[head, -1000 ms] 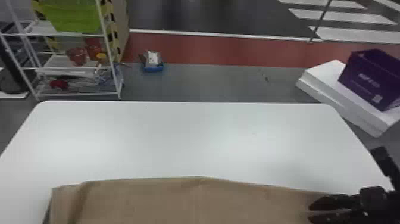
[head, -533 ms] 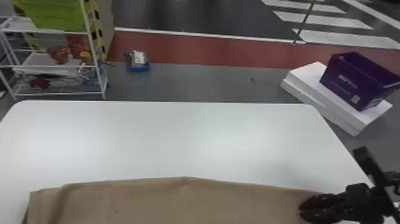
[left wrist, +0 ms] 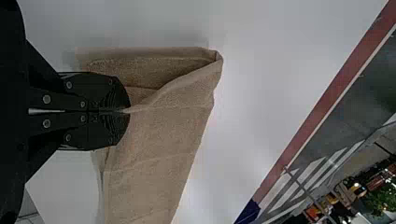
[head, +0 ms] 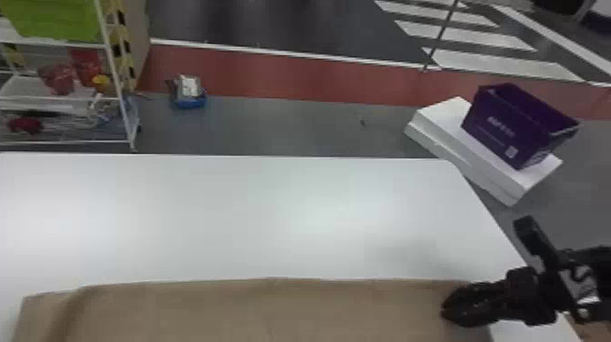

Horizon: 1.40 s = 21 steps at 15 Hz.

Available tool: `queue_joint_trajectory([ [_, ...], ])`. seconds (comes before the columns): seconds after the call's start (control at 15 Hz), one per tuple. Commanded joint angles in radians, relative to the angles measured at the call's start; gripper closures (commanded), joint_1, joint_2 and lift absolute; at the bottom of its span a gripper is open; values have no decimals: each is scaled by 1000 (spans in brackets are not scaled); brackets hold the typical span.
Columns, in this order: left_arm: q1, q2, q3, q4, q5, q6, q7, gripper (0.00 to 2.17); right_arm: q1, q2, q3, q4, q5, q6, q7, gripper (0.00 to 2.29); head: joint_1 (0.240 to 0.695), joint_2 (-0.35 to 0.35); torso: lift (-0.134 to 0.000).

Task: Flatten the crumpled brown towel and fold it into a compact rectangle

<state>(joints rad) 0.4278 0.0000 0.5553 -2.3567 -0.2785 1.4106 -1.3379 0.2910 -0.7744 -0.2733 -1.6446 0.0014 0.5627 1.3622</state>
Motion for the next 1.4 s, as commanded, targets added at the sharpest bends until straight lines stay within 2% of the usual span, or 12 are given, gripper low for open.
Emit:
queue_joint_trajectory([
  [0.0,0,-3,0,-1,-1,0,-4,1706,-35,0,19,28,5,-45,5,819,695,-254,-124],
  [0.6,6,-3,-6,28,-16,-6,-6,1706,-131,-23,92,137,69,-204,5,819,695,-247,-124],
  [0.93,14,-3,2,40,-22,-31,-9,1706,-204,-29,140,197,97,-211,5,819,695,-257,-124],
  [1.33,62,-3,11,-33,-22,18,-20,1706,-208,-26,167,198,117,-214,5,819,695,-255,-124],
])
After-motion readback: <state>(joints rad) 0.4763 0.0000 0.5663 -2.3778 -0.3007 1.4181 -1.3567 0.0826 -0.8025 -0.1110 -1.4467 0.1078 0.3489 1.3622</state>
